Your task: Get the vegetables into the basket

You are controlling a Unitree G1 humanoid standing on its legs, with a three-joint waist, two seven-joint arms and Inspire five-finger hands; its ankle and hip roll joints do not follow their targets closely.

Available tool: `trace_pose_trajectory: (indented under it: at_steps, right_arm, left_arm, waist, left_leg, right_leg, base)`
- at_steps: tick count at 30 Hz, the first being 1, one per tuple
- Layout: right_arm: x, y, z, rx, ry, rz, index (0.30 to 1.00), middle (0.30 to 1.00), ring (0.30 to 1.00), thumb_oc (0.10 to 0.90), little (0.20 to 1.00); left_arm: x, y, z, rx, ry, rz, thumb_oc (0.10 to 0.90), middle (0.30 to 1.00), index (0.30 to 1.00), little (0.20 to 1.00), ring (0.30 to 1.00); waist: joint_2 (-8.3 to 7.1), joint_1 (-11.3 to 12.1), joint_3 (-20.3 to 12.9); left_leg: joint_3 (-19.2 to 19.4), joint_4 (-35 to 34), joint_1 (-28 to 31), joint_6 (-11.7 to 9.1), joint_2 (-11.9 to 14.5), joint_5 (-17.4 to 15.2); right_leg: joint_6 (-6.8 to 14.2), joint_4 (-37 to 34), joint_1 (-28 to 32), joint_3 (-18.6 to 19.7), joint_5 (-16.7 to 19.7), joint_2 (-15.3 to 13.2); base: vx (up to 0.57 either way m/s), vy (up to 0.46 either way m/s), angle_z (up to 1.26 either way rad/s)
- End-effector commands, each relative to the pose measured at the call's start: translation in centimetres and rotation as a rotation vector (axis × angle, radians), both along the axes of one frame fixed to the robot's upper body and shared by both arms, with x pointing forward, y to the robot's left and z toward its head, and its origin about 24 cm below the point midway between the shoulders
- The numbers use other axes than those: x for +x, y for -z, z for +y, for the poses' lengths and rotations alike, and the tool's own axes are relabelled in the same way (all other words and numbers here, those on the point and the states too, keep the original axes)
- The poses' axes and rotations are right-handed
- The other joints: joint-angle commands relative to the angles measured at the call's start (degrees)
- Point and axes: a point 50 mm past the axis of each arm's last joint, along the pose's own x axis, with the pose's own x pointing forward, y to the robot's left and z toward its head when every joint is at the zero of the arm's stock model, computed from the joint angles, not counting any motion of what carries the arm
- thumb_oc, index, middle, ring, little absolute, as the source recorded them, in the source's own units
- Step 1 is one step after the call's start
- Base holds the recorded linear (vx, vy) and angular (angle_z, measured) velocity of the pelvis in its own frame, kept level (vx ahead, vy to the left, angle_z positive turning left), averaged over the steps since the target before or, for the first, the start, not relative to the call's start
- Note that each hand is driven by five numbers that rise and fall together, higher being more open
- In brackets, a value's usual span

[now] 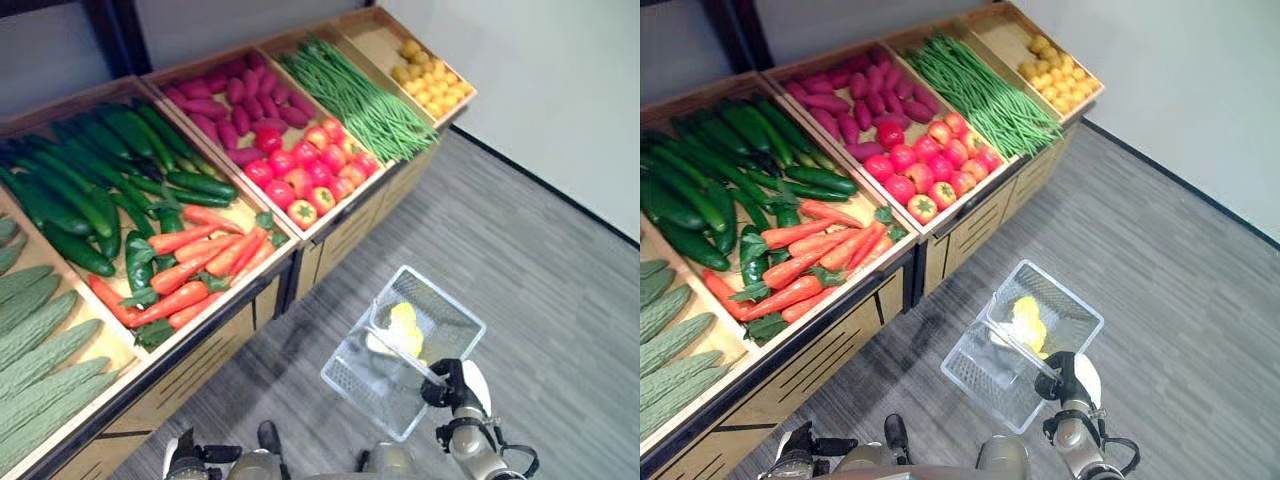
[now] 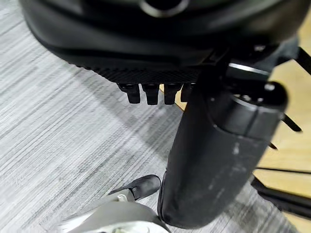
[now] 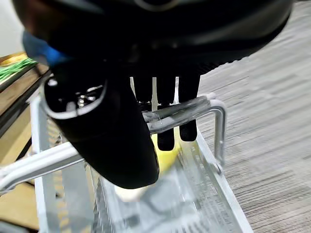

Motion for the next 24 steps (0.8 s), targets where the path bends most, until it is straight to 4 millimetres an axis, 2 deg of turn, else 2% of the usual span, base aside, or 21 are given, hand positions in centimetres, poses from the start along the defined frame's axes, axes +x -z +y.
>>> trace_pose_trajectory:
  at_steps: [1, 2, 3, 4, 6, 7, 10, 14, 17, 18, 19, 20, 21, 22, 24]
  right_arm:
    - [2.8, -2.4, -3.0, -0.069, 0.127, -0.163, 0.300, 0.300, 0.300, 0.400, 0.300]
    - [2.4, -2.3, -3.3, -0.070, 0.162, -0.158, 0.300, 0.300, 0.300, 0.400, 0.300]
    - [2.1, -2.2, -3.5, -0.070, 0.176, -0.153, 0.300, 0.300, 0.300, 0.400, 0.300]
    - [2.1, -2.2, -3.5, -0.070, 0.176, -0.153, 0.300, 0.300, 0.300, 0.400, 0.300]
    - [1.4, -2.0, -3.8, -0.073, 0.196, -0.140, 0.300, 0.300, 0.300, 0.400, 0.300]
    - [1.1, -1.8, -3.9, -0.071, 0.200, -0.126, 0.300, 0.300, 0.300, 0.400, 0.300]
    - [0.8, -1.7, -4.2, -0.085, 0.188, -0.105, 0.300, 0.300, 0.300, 0.400, 0.300]
    - [1.5, -2.2, -4.6, -0.101, 0.140, -0.117, 0.300, 0.300, 0.300, 0.400, 0.300]
    - [1.3, -2.1, -4.9, -0.111, 0.133, -0.104, 0.300, 0.300, 0.300, 0.400, 0.300]
    - [1.1, -2.1, -5.1, -0.112, 0.144, -0.099, 0.300, 0.300, 0.300, 0.400, 0.300]
    - [0.7, -1.9, -5.5, -0.116, 0.173, -0.083, 0.300, 0.300, 0.300, 0.400, 0.300]
    - [0.7, -1.9, -5.5, -0.116, 0.173, -0.083, 0.300, 0.300, 0.300, 0.400, 0.300]
    - [0.3, -1.7, -5.5, -0.118, 0.180, -0.069, 0.300, 0.300, 0.300, 0.400, 0.300]
    - [0.0, -1.6, -5.7, -0.119, 0.187, -0.064, 0.300, 0.300, 0.300, 0.400, 0.300]
    - [-1.0, -1.2, -5.4, -0.105, 0.190, -0.050, 0.300, 0.300, 0.300, 0.400, 0.300]
  left_arm:
    - [-0.4, 0.1, -0.3, 0.005, 0.000, 0.000, 0.900, 1.000, 1.000, 1.000, 1.000]
    - [-0.4, 0.1, -0.2, 0.004, 0.012, 0.007, 0.900, 1.000, 1.000, 1.000, 1.000]
    - [-0.3, 0.1, -0.1, 0.002, 0.016, 0.007, 0.900, 1.000, 1.000, 1.000, 1.000]
    - [-0.3, 0.1, -0.1, 0.002, 0.016, 0.008, 0.900, 1.000, 1.000, 1.000, 1.000]
    - [-0.4, 0.1, 0.0, -0.003, 0.013, 0.009, 0.900, 1.000, 1.000, 1.000, 1.000]
    - [-0.5, 0.1, -0.1, -0.005, 0.006, 0.008, 0.900, 1.000, 1.000, 1.000, 1.000]
    - [-0.5, 0.0, 0.1, 0.005, -0.001, -0.017, 0.900, 1.000, 1.000, 1.000, 1.000]
    - [-0.7, 0.1, -0.1, -0.006, -0.008, -0.022, 0.900, 1.000, 1.000, 1.000, 1.000]
    - [-0.8, 0.2, -0.5, -0.007, -0.010, -0.007, 0.900, 1.000, 1.000, 1.000, 1.000]
    - [-0.8, 0.3, -0.7, -0.013, -0.021, -0.007, 0.900, 1.000, 1.000, 1.000, 1.000]
    - [-0.7, 0.4, -1.2, -0.027, -0.036, -0.008, 0.900, 1.000, 1.000, 1.000, 1.000]
    - [-0.7, 0.4, -1.2, -0.027, -0.036, -0.008, 0.900, 1.000, 1.000, 1.000, 1.000]
    - [-0.9, 0.5, -1.3, -0.031, -0.072, -0.004, 0.900, 1.000, 1.000, 1.000, 1.000]
    - [-1.1, 0.5, -1.4, -0.031, -0.092, -0.001, 0.900, 1.000, 1.000, 1.000, 1.000]
    - [-3.6, 0.6, -0.1, -0.004, -0.433, -0.003, 0.900, 1.000, 1.000, 1.000, 1.000]
  waist:
    - [1.37, -2.9, 4.3]
    - [1.23, -4.0, 4.3]
    - [1.22, -4.5, 4.2]
    - [1.29, -4.7, 4.3]
    - [1.06, -5.1, 4.1]
    - [0.94, -4.8, 3.8]
    - [1.23, -3.7, 3.2]
    - [1.95, -2.7, 2.6]
    - [2.12, -2.6, 2.1]
    - [2.16, -2.8, 1.9]
    - [2.39, -3.2, 1.5]
    - [2.40, -3.2, 1.5]
    - [2.72, -3.6, 1.2]
    - [3.09, -3.7, 0.9]
    - [4.05, -3.1, -0.1]
  left_leg:
    - [-1.7, 4.1, 2.8, -6.4, 4.2, -5.2]
    - [-4.8, 4.6, 3.1, -6.7, 3.9, -5.8]
    - [-7.0, 5.1, 3.2, -6.9, 3.8, -6.3]
    - [-7.2, 5.2, 3.2, -6.9, 3.9, -6.4]
    - [-10.4, 5.9, 3.1, -7.3, 3.6, -6.9]
    - [-11.2, 6.3, 3.1, -7.6, 4.0, -7.1]
    - [-13.1, 5.7, 3.1, -9.1, 6.1, -6.2]
    - [-15.0, 6.1, 1.6, -11.2, 9.1, -3.8]
    - [-13.6, 5.6, 1.0, -12.4, 10.5, -1.4]
    - [-11.3, 5.4, 0.9, -12.5, 10.9, -0.6]
    - [-6.3, 4.7, 0.8, -12.7, 11.4, 0.3]
    - [-6.3, 4.7, 0.8, -12.7, 11.4, 0.3]
    - [-2.6, 4.0, 0.8, -12.8, 11.8, 1.0]
    - [-0.8, 3.3, 0.9, -13.0, 11.9, 1.7]
    - [-1.1, 0.2, 3.0, -13.5, 11.6, 2.2]
  right_leg:
    - [1.0, -2.8, -1.0, 10.4, 7.1, 4.0]
    - [1.6, -5.1, -1.9, 16.2, 7.7, 4.9]
    - [1.8, -6.0, -2.2, 18.5, 7.7, 5.4]
    - [1.8, -6.0, -2.0, 18.3, 7.6, 5.4]
    - [1.8, -5.0, -1.7, 18.7, 7.9, 5.2]
    - [1.4, -5.1, -0.6, 16.5, 6.8, 4.9]
    - [0.4, -5.2, 0.7, 14.1, 5.5, 6.0]
    - [-1.4, -5.7, 2.3, 10.1, 4.0, 7.9]
    - [-2.4, -7.0, 4.0, 6.8, 3.4, 8.0]
    - [-2.5, -7.5, 4.6, 5.6, 3.3, 7.7]
    - [-2.6, -8.6, 5.9, 3.3, 3.4, 7.1]
    - [-2.6, -8.7, 5.9, 3.3, 3.4, 7.1]
    - [-2.7, -9.2, 6.3, 2.0, 3.6, 6.8]
    - [-2.7, -9.6, 6.6, 1.3, 3.6, 6.9]
    - [-2.6, -11.5, 8.2, 0.9, 3.6, 7.7]
  base:
    - [0.33, -0.213, 0.88]
    - [0.29, -0.206, 1.06]
    - [0.22, -0.173, 1.41]
    - [0.15, -0.124, 1.44]
    - [0.16, -0.161, 1.41]
    - [0.17, -0.233, 1.32]
    - [0.14, -0.325, 0.74]
    - [0.09, -0.298, 0.32]
    - [0.05, -0.213, 0.46]
    - [0.03, -0.162, 0.60]
    - [0.01, -0.104, 0.53]
    - [-0.01, -0.073, 0.68]
    - [-0.01, -0.019, 0.86]
    - [0.02, -0.014, 0.82]
    - [0.06, 0.028, 0.46]
